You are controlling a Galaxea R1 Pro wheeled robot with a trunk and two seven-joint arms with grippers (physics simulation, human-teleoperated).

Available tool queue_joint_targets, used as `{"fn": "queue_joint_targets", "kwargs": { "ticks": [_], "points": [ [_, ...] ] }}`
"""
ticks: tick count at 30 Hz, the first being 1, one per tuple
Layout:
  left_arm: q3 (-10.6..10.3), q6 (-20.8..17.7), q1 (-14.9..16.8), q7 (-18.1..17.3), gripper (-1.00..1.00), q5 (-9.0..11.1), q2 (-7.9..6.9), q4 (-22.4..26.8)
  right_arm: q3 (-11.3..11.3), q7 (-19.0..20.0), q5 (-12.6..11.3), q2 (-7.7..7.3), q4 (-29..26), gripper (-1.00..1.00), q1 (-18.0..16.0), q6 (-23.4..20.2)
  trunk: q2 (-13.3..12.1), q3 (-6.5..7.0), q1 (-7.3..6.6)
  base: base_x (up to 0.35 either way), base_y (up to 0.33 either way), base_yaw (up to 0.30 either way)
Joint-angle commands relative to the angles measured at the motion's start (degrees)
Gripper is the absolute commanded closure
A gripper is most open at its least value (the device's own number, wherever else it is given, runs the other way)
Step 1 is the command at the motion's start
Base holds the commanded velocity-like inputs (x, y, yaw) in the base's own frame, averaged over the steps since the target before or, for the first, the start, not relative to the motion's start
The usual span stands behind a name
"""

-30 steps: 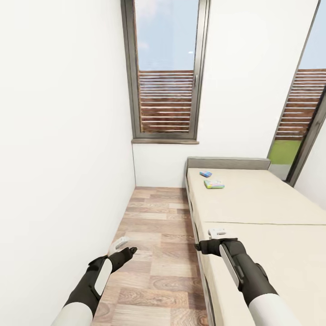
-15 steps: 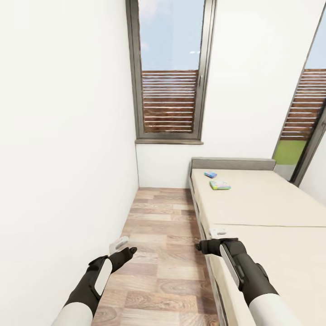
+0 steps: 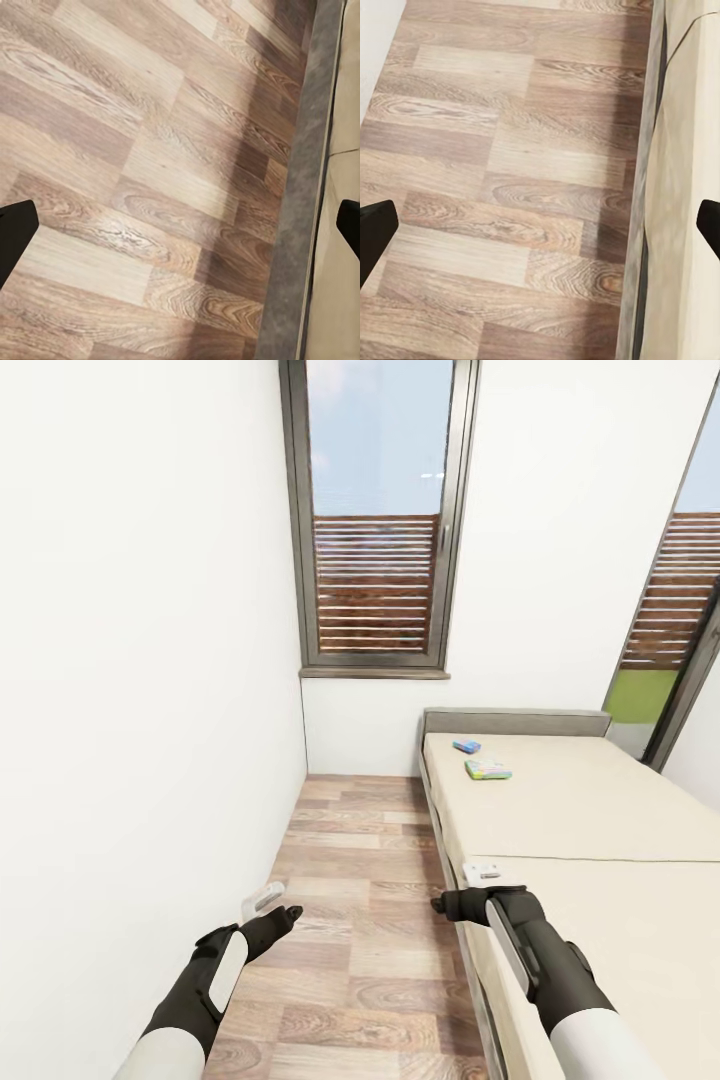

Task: Put all the toys in the child's room - the three board games (two on the bed and one on the table), the two jigsaw puzzles on the table, and the tennis ball on the table - inside the toy box on the table in the child's room.

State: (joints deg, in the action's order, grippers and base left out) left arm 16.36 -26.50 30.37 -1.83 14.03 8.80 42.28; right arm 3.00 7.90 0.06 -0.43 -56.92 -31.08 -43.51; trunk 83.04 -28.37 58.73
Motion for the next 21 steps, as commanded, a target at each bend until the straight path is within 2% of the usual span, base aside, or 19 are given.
{"fn": "queue_joint_targets", "kwargs": {
  "ticks": [1,21],
  "points": [
    [0.3,-0.4,0.0,-0.2,-1.00,0.2,0.08,0.1,0.0,0.2,0.0,-0.08,-0.1,-1.00,0.0,-0.3,0.0,-0.06,0.00,0.002,0.004,0.000],
    [0.3,-0.4,0.0,-0.2,-1.00,0.2,0.08,0.1,-0.2,0.2,-0.3,-0.11,-0.2,-1.00,0.0,-0.3,0.0,-0.06,0.00,0.008,0.015,0.000]
  ]
}}
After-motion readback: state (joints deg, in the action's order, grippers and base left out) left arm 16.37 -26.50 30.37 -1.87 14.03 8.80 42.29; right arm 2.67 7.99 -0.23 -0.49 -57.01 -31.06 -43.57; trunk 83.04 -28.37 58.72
